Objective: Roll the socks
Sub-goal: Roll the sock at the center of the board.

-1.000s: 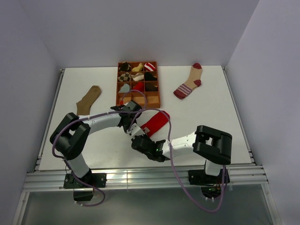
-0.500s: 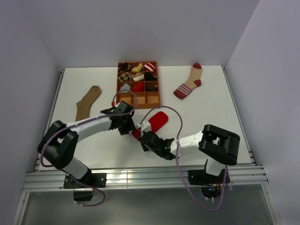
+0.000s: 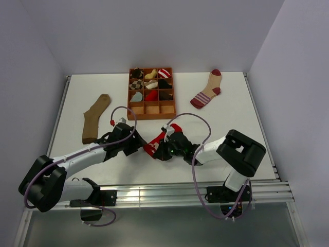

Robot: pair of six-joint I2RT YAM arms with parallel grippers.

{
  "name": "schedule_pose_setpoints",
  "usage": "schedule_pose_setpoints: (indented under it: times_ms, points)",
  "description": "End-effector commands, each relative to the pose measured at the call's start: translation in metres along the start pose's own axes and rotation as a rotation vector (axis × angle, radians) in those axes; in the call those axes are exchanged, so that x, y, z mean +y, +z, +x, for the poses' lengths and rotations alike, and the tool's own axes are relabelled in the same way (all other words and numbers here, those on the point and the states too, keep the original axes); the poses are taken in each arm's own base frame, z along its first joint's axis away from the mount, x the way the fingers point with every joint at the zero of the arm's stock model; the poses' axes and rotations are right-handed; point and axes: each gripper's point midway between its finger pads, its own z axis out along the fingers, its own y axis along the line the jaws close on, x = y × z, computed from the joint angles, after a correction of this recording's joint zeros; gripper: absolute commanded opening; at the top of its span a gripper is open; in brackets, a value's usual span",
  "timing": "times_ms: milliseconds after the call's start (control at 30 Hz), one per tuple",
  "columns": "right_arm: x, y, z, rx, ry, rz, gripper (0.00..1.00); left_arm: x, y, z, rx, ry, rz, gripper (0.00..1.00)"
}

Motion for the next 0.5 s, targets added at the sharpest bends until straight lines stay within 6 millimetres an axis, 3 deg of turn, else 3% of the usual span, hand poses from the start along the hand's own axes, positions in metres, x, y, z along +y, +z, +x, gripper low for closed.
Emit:
schedule_pose_setpoints:
  times_ms: [0, 100, 467]
  points:
    - [0.005, -0.003, 0.025, 0.103, 0.114, -0.096, 0.00, -0.015, 0.000, -0.001, -0.014, -0.030, 0.100, 0.68]
    - [-0.001, -0.004, 0.024, 0.111, 0.205, -0.125, 0.00, -0.004, 0.003, 0.005, -0.002, -0.036, 0.084, 0.66]
    - [-0.019, -0.001, 0.030, 0.143, 0.409, -0.136, 0.00, 0.001, 0.012, 0.014, 0.012, -0.036, 0.121, 0.63]
